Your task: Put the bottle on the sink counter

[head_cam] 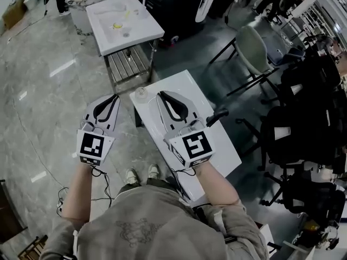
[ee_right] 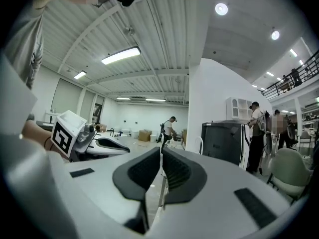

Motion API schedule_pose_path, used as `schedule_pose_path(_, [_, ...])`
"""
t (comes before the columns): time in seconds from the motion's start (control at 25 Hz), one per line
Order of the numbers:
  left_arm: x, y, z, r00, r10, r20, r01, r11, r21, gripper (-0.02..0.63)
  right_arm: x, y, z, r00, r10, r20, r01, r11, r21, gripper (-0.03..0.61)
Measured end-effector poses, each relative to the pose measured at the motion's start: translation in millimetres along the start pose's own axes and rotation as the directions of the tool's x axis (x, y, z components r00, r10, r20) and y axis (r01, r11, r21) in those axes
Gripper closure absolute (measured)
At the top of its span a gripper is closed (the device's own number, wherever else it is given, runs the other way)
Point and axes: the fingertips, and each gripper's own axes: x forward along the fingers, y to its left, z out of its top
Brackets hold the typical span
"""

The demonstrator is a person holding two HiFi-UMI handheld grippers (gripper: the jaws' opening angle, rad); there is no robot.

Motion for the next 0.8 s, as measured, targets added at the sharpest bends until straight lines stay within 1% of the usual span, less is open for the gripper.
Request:
schedule_pose_path(0.2, [-25,-12,19,0.999,-0.003,0.049,0.004,1.0,-0.012,0.586,-26,25,11,0.999,0.017,0.05,-0.017,1.0,-0.001,0.541])
schedule_pose_path(0.44, [-48,-36,21,0.999,-0.026,0.045,0.027,0.999,-0.025,0.591,-49,48,21,0.996,0.041,0.084,-0.042,0.999,0.008,0.541])
schedule_pose_path(0.56, [-58,-45,20,0.999,-0.027,0.036,0.028,0.999,-0.032,0.591,-60,53,19,0.996,0.048,0.077,-0.049,0.999,0.013,0.541])
schedule_pose_path(0.68, [-69,-53,18,0.999,-0.024,0.029,0.025,0.999,-0.043,0.591,-67,58,10,0.997,0.059,0.043,-0.059,0.998,0.007,0.543])
schedule_pose_path(0.8, [-74,-62,12,0.999,-0.027,0.019,0.027,0.999,-0.029,0.591,-72,62,-2,0.998,0.068,0.015,-0.068,0.998,0.001,0.543])
